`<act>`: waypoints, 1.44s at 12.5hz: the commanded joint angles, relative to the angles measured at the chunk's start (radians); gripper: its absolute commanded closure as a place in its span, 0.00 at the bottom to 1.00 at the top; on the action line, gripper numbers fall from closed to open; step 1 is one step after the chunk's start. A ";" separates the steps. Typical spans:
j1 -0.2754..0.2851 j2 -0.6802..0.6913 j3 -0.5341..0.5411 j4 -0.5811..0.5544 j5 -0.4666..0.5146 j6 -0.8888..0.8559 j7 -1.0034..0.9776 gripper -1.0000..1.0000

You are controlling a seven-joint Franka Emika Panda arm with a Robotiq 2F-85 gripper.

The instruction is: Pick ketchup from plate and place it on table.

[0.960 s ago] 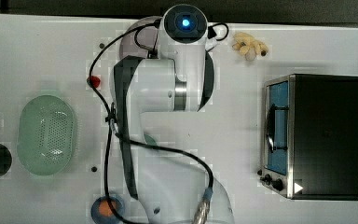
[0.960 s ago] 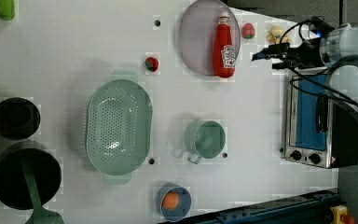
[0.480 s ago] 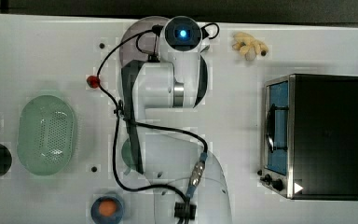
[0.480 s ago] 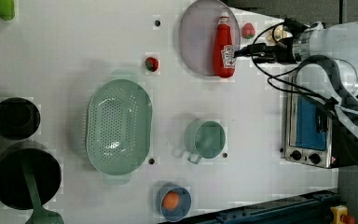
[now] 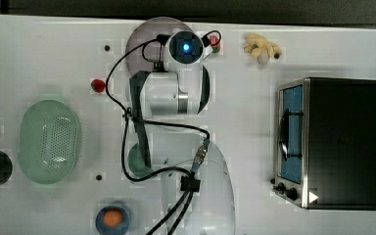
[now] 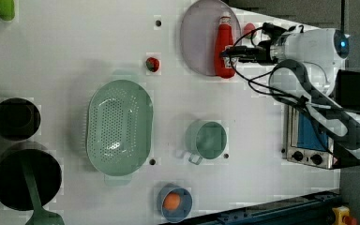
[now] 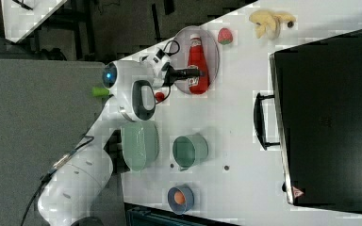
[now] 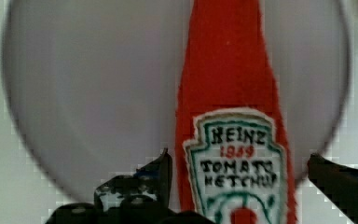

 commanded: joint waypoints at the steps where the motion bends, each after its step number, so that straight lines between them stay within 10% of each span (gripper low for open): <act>1: 0.007 0.036 -0.001 0.012 -0.006 0.067 -0.039 0.00; 4: 0.007 0.060 -0.001 0.027 -0.006 0.077 -0.037 0.05; 7: 0.006 0.049 0.000 0.043 -0.006 0.079 -0.037 0.37; 18: -0.001 -0.257 -0.003 0.036 -0.002 -0.173 0.103 0.37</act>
